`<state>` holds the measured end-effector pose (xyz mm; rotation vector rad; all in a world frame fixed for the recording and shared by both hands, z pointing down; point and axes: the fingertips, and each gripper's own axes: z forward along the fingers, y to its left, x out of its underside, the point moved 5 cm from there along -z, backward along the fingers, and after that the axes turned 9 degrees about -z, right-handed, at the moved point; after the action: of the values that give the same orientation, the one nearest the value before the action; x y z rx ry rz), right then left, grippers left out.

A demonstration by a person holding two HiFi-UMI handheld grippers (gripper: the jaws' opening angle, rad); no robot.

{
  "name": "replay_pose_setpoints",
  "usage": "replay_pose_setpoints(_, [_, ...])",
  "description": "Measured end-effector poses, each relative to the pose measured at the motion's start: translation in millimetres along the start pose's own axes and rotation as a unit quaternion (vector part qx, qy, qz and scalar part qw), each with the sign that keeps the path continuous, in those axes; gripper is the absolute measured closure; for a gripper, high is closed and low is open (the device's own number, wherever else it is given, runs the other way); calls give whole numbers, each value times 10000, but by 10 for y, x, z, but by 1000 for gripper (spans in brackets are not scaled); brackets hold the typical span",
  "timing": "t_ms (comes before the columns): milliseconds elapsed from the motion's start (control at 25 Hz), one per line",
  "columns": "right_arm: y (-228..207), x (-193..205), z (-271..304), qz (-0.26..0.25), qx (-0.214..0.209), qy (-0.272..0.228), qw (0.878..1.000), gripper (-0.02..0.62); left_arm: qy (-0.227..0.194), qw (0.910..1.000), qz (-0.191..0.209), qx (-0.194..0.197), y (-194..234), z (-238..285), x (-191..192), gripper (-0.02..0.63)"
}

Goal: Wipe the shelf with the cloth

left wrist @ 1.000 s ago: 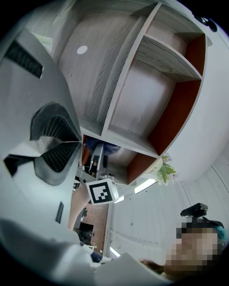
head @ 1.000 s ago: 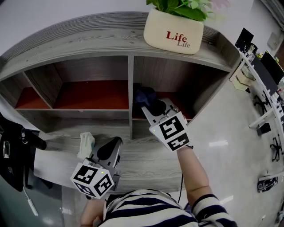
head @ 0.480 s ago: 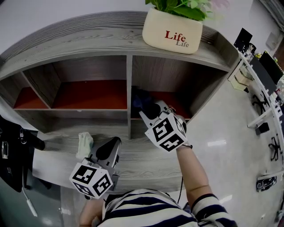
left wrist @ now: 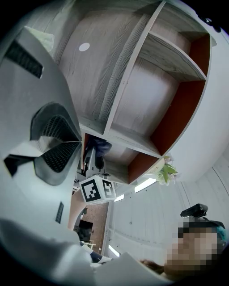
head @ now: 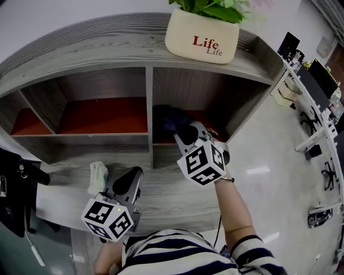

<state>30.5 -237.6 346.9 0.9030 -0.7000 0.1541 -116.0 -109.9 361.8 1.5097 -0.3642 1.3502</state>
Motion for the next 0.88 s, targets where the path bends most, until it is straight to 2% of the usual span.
replay_pose_setpoints(280, [-157,278,-134,-48,465,681,9966,514,83,9999,-40,119,-30,60,37,584])
replay_pose_setpoints(640, [-260,539,-326,-259,884,1537,9838,514,137,9994,-82,299,-94,142,81,583])
replay_pose_setpoints(880, [-261,568,-384,-329,1064,1807,9772,514,123,9992,-108,374,-136,154,88,583])
